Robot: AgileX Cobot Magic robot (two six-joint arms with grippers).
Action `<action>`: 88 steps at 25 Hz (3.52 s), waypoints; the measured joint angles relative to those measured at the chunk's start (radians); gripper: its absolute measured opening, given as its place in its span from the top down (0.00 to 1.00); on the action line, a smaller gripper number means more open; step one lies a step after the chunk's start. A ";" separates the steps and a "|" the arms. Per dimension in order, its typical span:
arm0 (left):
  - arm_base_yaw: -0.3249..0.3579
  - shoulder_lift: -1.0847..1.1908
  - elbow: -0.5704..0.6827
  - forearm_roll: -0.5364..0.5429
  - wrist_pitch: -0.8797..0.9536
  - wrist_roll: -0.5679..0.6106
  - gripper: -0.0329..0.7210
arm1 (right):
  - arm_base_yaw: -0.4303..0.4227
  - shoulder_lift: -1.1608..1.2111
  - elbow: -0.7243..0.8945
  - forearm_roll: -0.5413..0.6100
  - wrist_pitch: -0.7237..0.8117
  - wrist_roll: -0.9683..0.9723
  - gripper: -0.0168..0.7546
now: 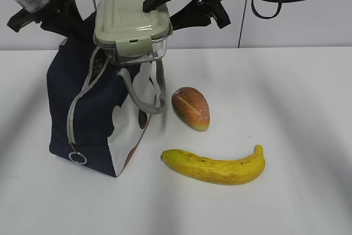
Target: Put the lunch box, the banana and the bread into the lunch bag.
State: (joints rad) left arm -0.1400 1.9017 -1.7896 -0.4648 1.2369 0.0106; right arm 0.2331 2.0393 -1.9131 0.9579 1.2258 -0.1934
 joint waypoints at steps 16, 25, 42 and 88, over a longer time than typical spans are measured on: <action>0.000 0.000 0.000 -0.009 0.000 0.000 0.96 | 0.108 -0.001 0.000 -0.324 -0.096 0.161 0.49; 0.000 0.000 0.000 -0.016 -0.001 0.000 0.96 | 0.214 -0.001 0.000 -0.477 -0.236 0.332 0.49; 0.000 0.000 0.000 -0.035 -0.001 -0.001 0.96 | 0.270 0.143 0.000 -0.447 -0.393 0.488 0.49; 0.001 0.000 0.000 0.013 -0.001 0.011 0.96 | 0.306 -0.027 -0.241 -1.085 0.024 0.235 0.42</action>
State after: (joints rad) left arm -0.1391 1.9017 -1.7896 -0.4515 1.2360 0.0212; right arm 0.5390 2.0121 -2.1540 -0.1270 1.2494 0.0420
